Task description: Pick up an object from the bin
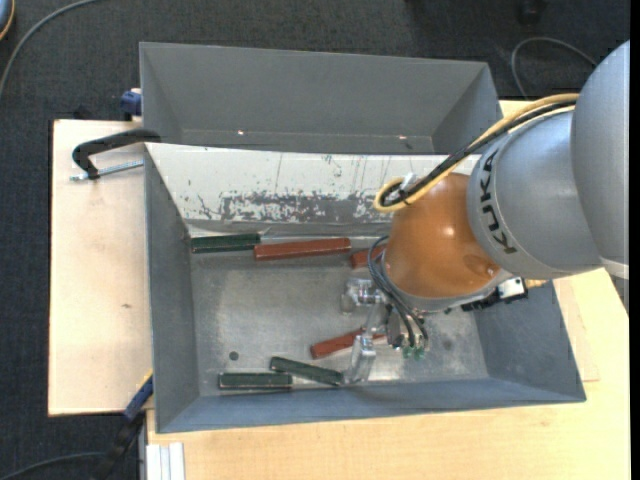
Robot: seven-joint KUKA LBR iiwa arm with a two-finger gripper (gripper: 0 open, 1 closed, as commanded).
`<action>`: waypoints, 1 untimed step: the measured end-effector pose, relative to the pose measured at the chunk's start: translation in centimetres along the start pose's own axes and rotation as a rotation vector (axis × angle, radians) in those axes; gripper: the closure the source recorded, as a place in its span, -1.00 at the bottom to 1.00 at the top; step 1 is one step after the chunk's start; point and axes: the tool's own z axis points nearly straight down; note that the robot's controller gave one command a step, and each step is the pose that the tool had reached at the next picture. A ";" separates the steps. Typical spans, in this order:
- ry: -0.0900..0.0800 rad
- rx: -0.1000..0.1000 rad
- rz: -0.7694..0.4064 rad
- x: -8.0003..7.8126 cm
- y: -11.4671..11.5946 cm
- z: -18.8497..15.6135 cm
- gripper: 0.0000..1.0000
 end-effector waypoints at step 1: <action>-0.002 0.001 0.000 0.0 0.1 0.0 -1.00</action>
Offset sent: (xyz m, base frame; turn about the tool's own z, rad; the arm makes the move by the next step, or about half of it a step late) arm 0.0000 0.0000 0.0000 0.0000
